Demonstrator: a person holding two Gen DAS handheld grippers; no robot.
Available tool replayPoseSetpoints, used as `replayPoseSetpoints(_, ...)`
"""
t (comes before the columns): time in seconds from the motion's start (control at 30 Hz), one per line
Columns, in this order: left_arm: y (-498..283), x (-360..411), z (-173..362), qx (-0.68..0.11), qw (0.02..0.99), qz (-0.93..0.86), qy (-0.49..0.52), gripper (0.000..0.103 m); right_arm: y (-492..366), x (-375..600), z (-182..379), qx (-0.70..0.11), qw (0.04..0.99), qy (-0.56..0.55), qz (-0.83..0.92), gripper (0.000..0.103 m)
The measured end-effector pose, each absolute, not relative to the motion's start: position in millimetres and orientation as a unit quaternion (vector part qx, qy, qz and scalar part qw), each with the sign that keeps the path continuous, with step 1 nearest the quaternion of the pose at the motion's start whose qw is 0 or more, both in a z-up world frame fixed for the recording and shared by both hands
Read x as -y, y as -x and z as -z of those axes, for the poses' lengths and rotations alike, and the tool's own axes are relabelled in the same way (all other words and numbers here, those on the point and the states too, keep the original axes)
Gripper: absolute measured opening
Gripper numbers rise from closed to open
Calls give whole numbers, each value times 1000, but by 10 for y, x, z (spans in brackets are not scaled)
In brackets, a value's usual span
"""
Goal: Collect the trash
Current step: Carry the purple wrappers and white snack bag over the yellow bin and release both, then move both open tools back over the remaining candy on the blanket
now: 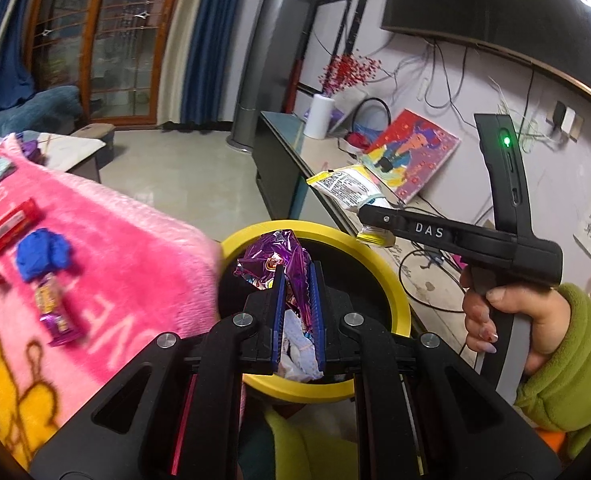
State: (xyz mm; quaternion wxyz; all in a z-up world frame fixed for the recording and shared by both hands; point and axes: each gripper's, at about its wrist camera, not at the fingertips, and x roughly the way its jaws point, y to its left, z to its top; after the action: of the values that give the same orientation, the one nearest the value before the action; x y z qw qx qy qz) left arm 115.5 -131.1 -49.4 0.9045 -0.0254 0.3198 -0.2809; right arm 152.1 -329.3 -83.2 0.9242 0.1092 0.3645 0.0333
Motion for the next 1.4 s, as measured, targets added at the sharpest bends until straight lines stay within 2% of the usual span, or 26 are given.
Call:
replayPoseSetpoints(0.6, -1556, 1655, 893, -367, 882, 295, 27, 8, -1628, 3554, 1121, -412, 898, -154, -26, 29)
replayPoseSetpoints(0.63, -1570, 1649, 899, -370, 881, 293, 31, 15, -1635, 3553, 1132, -415, 896, -156, -30, 30)
replayPoseSetpoints(0.67, -1587, 1626, 910, -371, 882, 287, 35, 28, -1637, 3552, 1138, -416, 895, -157, -29, 31)
replayPoseSetpoints(0.73, -1608, 1558, 926, -374, 883, 279, 44, 42, -1645, 3559, 1149, -417, 895, -157, -25, 34)
replayPoseSetpoints(0.8, -1612, 1499, 924, -374, 885, 272, 51, 49, -1641, 3571, 1145, -415, 896, -159, -21, 43)
replayPoseSetpoints(0.87, -1612, 1432, 904, -374, 888, 262, 58, 73, -1632, 3574, 1125, -410, 899, -155, -13, 46)
replayPoseSetpoints(0.93, -1605, 1371, 867, -371, 889, 261, 66, 80, -1624, 3577, 1108, -406, 901, -155, -11, 50)
replayPoseSetpoints(1.0, -1578, 1327, 835, -367, 891, 258, 70, 93, -1606, 3563, 1081, -401, 904, -150, -7, 54)
replayPoseSetpoints(1.17, -1502, 1241, 742, -354, 900, 244, 74, 92, -1562, 3485, 987, -386, 913, -135, -5, 61)
replayPoseSetpoints(1.4, -1406, 1116, 625, -337, 911, 226, 75, 92, -1483, 3318, 824, -360, 926, -113, -13, 65)
